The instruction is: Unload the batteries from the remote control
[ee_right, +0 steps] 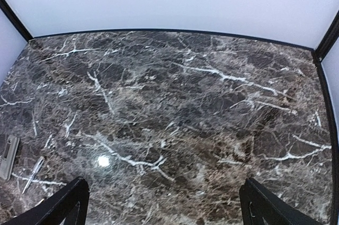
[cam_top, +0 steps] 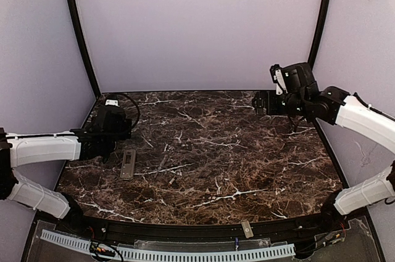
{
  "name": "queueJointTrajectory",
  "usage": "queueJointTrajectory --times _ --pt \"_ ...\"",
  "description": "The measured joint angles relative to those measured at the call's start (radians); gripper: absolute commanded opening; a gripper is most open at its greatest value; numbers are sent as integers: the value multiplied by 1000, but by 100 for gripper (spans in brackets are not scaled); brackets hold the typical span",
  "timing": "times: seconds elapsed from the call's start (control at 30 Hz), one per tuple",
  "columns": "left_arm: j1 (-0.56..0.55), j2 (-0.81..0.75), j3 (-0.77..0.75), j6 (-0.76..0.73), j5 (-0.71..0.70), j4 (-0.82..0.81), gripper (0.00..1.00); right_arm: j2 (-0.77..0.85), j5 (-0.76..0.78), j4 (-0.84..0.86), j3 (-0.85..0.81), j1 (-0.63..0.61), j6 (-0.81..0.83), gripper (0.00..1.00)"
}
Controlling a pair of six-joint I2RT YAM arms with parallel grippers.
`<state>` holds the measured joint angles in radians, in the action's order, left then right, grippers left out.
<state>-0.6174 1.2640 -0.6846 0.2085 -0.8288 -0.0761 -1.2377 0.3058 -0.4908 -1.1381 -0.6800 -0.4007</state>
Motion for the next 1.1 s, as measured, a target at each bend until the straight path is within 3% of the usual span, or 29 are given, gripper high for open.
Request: queueJointTrajectory --times 0.33,0.63,0.87,1.1 --pt "142 95 116 -229 -85 -377 93 -2 82 235 206 172 184 99" --pt "222 159 181 -344 -32 -606 93 -9 84 505 429 290 320 99" --pt "271 190 225 -410 35 -727 93 -36 -19 748 589 394 374 99" --pt "323 258 362 -449 117 -938 92 -24 -147 949 678 475 387 99"
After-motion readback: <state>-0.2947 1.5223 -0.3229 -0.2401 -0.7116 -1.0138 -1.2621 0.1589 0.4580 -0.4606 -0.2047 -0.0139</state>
